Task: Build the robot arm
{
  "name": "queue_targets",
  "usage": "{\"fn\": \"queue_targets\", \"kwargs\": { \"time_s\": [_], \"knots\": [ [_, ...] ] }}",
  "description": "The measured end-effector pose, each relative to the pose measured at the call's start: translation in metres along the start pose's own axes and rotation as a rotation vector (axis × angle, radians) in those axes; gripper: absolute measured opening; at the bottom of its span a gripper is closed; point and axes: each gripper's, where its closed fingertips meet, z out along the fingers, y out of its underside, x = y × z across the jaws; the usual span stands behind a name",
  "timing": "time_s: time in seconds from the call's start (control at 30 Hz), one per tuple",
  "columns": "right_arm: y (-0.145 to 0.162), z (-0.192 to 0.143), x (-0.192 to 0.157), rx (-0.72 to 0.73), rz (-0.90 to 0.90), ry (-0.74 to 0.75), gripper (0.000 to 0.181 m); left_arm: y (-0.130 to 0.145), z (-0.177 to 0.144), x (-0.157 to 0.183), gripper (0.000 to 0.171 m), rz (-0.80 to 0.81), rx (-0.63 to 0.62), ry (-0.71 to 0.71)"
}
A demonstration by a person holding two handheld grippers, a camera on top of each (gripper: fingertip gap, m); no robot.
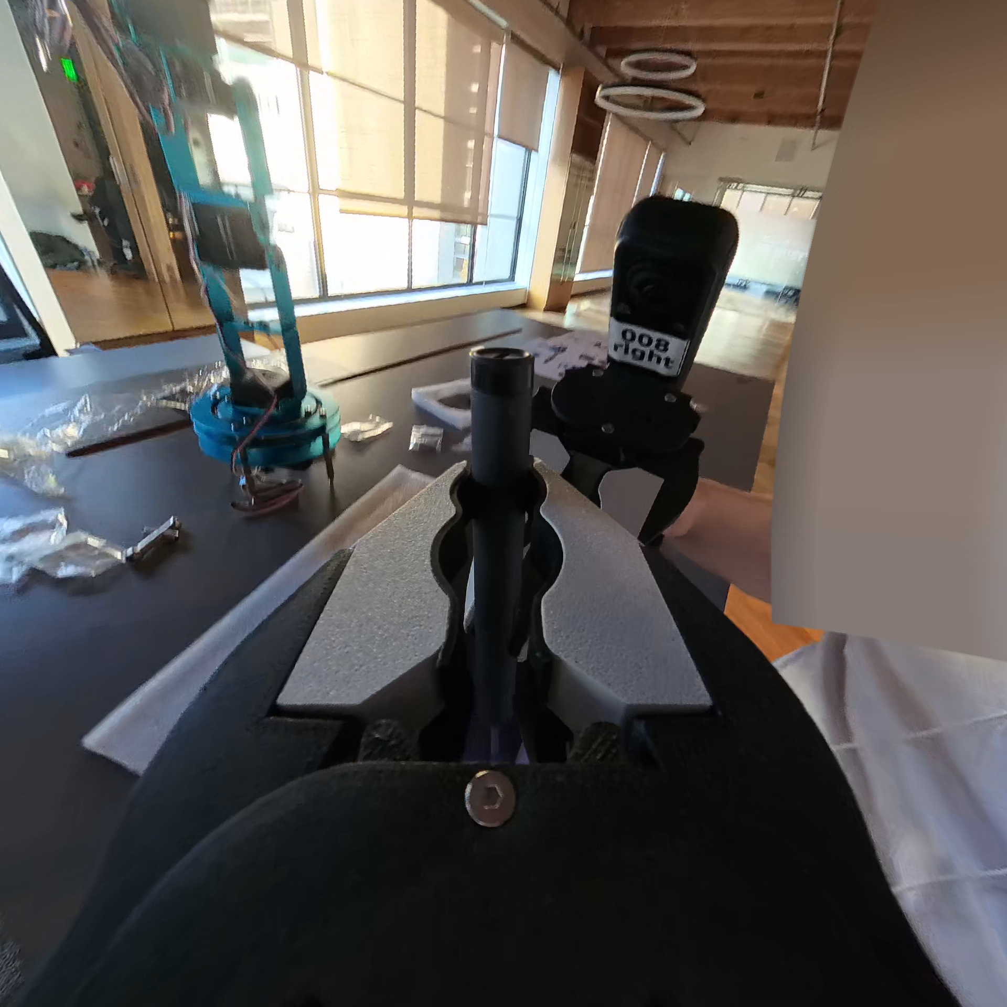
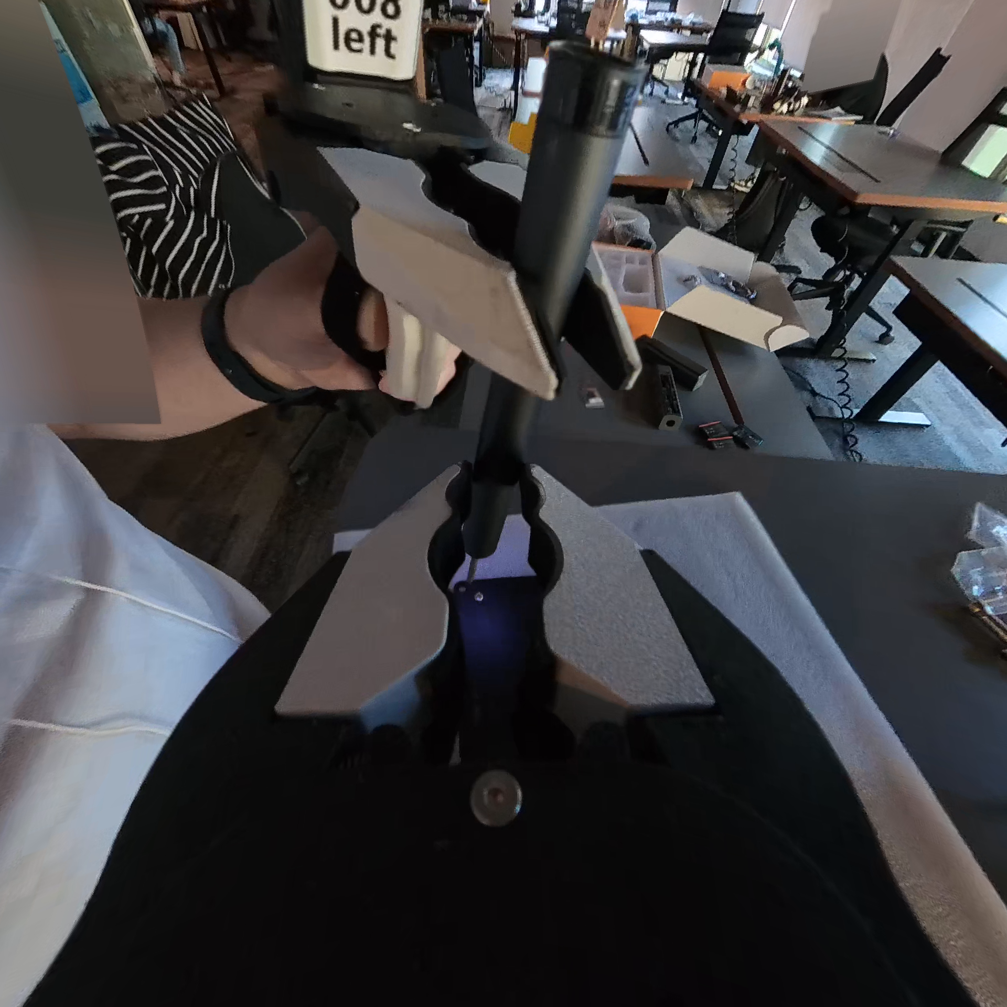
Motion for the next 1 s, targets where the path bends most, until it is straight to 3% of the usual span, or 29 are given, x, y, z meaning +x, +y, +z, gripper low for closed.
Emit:
{"fn": "queue_targets", "kwargs": {
  "time_s": [0.23,0.5,1.0],
  "knots": [
    [-0.012,-0.046,0.014,-0.021,-0.023,0.085,0.015,-0.030,0.033,0.015,0.015,0.015,0.047,0.075],
    [0.031,-0.110,0.018,-0.061,0.092,0.194,0.014,-0.009,0.102,0.045,0.016,-0.044,0.006,0.207],
    [0.058,-0.125,0.023,-0.049,0.121,0.218,0.015,0.013,0.129,0.049,0.016,-0.068,-0.029,0.212]
  ]
}}
